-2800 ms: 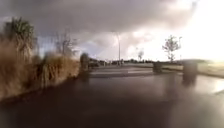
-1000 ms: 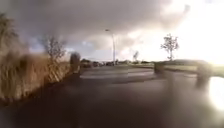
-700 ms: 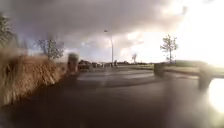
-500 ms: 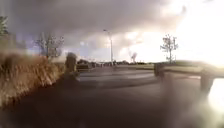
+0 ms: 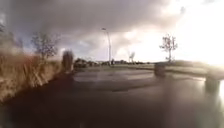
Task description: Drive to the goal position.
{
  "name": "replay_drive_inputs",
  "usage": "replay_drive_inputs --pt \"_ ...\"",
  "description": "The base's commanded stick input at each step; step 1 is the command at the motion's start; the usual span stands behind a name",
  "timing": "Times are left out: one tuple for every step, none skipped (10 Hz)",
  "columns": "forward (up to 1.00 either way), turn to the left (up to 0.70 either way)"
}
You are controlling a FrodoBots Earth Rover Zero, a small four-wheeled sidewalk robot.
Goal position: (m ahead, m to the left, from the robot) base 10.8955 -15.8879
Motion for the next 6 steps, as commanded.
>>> replay_drive_inputs --pt "0.70 0.00" --pt "0.70 0.00" --pt "0.70 0.00" --pt "0.70 0.00" --pt "0.70 0.00" --pt "0.70 0.00"
